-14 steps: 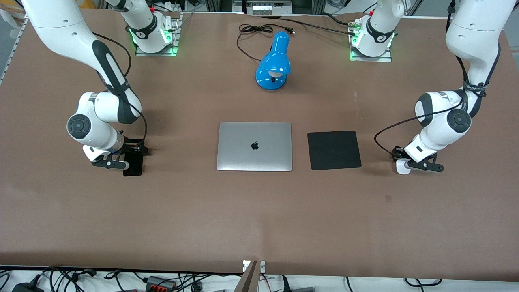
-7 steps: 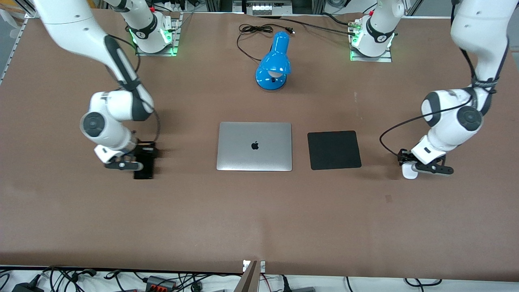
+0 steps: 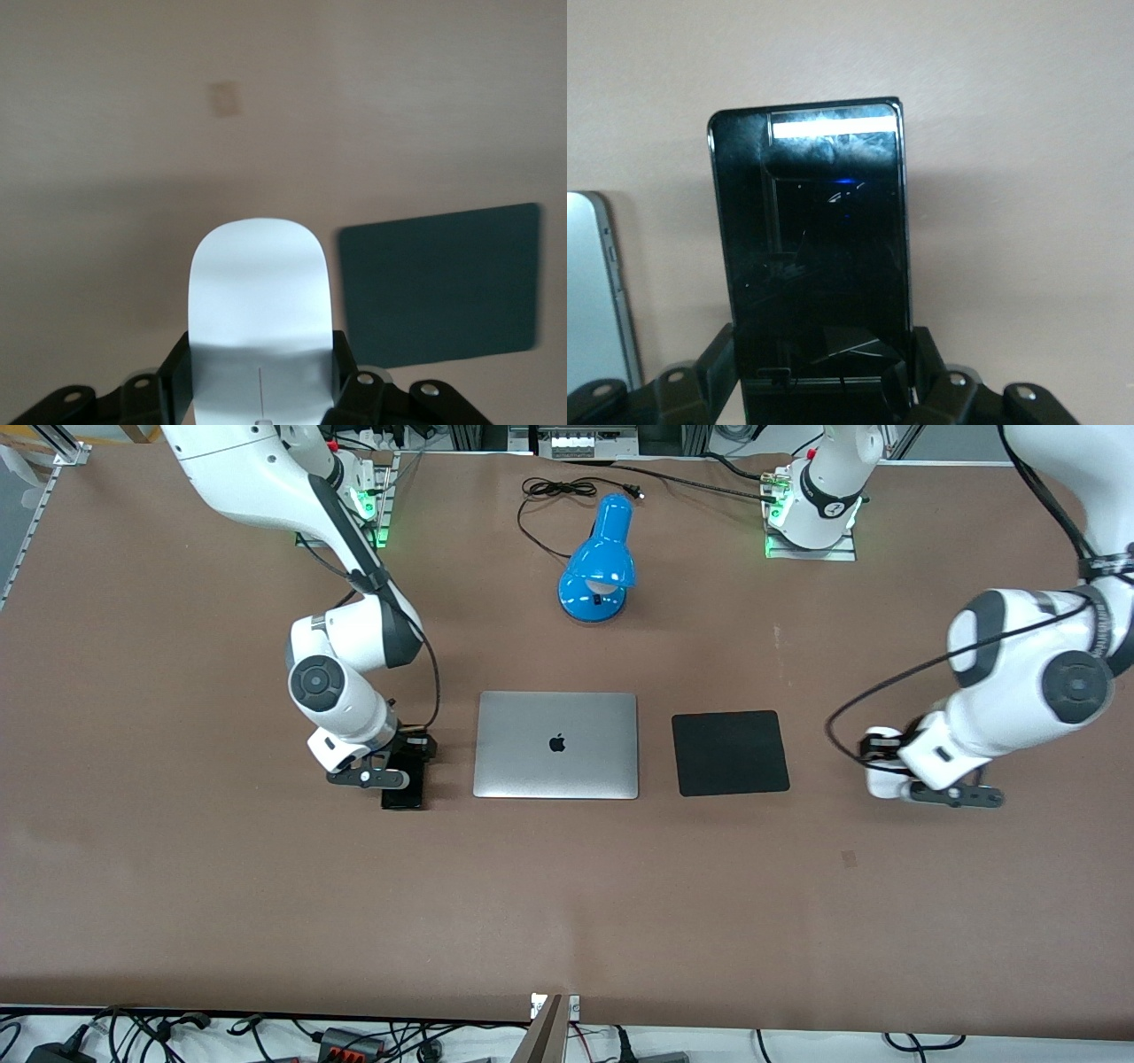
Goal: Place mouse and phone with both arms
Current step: 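Carry the phone toward the laptop while the left gripper carries the mouse to the pad, then release the phone beside the laptop while the left gripper lowers the mouse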
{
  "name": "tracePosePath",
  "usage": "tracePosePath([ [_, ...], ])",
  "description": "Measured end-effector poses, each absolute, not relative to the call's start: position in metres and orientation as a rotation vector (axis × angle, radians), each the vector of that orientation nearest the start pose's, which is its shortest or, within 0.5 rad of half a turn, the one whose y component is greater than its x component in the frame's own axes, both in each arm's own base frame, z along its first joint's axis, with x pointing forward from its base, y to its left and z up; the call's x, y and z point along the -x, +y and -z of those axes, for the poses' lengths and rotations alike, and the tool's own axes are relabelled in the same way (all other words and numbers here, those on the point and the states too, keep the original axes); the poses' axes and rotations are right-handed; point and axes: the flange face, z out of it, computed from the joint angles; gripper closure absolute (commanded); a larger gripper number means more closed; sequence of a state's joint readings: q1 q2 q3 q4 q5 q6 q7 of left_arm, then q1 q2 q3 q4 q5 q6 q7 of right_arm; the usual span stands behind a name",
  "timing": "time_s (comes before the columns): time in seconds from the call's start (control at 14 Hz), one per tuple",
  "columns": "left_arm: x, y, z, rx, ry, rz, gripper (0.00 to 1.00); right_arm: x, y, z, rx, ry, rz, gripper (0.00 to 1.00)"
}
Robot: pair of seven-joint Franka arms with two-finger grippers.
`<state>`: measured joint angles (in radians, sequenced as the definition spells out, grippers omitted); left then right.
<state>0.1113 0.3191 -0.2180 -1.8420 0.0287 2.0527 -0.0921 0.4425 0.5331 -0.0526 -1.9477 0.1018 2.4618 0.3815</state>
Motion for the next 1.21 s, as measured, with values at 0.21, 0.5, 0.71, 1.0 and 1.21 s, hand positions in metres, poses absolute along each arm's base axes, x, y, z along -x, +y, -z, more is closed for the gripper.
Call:
tracePosePath([
  [0.21, -0.608, -0.111, -0.314, 3.184, -0.036, -0.228, 0.72, -0.573, 0.241, -0.188, 3.114, 0.105, -0.056, 0.77],
  [0.5, -0.587, -0.166, -0.245, 3.205, -0.156, -0.19, 0.72, -0.575, 0.241, -0.178, 3.112, 0.132, -0.042, 0.0],
  [0.71, -0.57, -0.194, -0.207, 3.223, -0.159, -0.168, 0.72, -0.602, 0.238, -0.218, 3.075, 0.18, 0.089, 0.0],
  [1.0, -0.564, -0.194, -0.182, 3.234, -0.172, -0.169, 0.0, -0.645, 0.142, -0.331, 3.007, 0.415, 0.277, 0.0],
  [1.21, -0.565, -0.195, -0.183, 3.234, -0.174, -0.166, 0.0, -0.652, 0.062, -0.4, 2.965, 0.583, 0.258, 0.0],
])
